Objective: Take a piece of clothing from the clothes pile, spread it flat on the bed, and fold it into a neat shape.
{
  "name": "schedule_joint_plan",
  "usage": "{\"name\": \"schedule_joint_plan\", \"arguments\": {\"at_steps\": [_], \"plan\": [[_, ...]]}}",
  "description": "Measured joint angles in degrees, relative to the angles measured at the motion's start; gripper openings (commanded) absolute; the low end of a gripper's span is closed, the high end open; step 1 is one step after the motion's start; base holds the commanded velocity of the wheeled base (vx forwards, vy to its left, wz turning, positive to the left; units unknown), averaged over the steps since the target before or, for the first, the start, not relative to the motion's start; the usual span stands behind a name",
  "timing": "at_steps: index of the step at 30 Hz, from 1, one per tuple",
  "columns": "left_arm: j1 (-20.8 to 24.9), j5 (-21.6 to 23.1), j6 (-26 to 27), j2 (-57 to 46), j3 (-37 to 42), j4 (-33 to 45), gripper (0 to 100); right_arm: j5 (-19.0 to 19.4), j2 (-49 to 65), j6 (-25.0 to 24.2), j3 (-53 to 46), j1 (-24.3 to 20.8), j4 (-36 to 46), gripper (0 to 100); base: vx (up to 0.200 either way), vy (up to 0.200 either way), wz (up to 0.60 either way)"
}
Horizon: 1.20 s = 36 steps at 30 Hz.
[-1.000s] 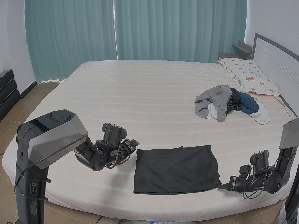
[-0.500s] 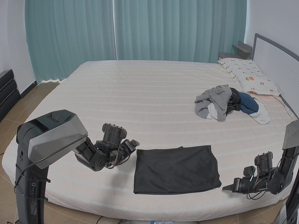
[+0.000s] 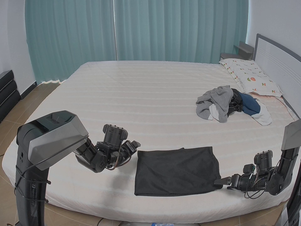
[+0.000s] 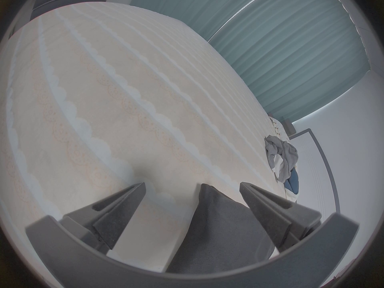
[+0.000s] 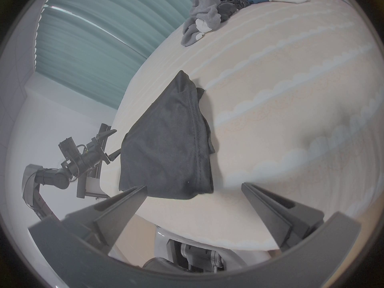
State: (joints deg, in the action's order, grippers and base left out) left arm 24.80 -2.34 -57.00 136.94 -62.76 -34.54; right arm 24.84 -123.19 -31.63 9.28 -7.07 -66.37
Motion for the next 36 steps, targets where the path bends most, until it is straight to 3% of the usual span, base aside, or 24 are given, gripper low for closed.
{"name": "schedule_joint_plan", "arguments": {"at_steps": [14, 25, 36], "plan": [[0.0, -0.06, 0.07, 0.0, -0.09, 0.02, 100, -3.21, -1.76, -0.46, 0.12, -1.58, 0.11, 0, 0.0, 0.0, 0.0], [-0.02, -0.09, 0.07, 0.0, -0.11, 0.02, 100, -3.55, -0.88, 0.09, -1.73, -1.37, 0.07, 0, 0.0, 0.0, 0.0], [0.0, -0.11, 0.05, 0.0, -0.02, 0.02, 100, -3.56, -0.16, 4.07, -3.68, 0.16, 0.11, 0, 0.0, 0.0, 0.0]]}}
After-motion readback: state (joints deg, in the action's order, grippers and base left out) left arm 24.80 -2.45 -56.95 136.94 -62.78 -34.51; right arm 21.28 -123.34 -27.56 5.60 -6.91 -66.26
